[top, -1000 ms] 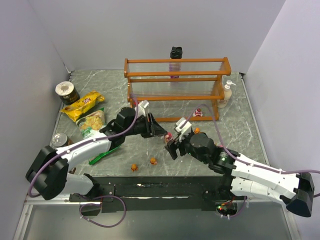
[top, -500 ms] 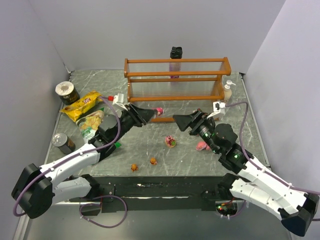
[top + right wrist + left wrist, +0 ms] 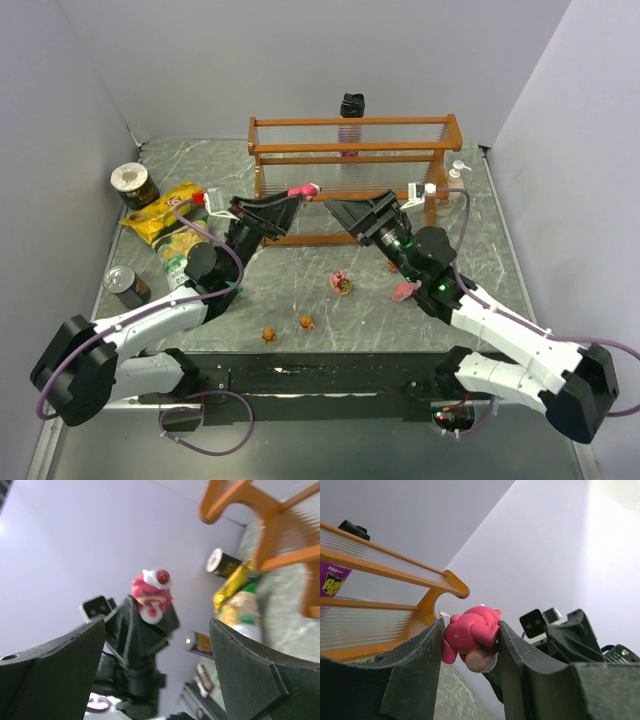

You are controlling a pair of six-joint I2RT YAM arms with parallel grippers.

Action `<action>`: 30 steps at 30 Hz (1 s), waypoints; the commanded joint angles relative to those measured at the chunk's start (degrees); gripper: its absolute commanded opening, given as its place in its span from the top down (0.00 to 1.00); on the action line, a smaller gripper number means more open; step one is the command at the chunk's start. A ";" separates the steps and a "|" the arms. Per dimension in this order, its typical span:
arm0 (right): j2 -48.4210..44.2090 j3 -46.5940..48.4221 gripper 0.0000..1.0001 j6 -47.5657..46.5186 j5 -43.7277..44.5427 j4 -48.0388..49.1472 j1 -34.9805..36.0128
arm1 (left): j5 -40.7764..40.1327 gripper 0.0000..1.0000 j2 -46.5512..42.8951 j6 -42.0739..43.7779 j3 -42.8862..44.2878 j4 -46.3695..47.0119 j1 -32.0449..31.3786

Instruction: Place and organize the plastic toys onto the shelf

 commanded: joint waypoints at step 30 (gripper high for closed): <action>13.35 11.88 0.49 3.74 -7.76 4.49 -2.90 | -1.26 0.99 6.69 3.74 0.20 13.75 -3.25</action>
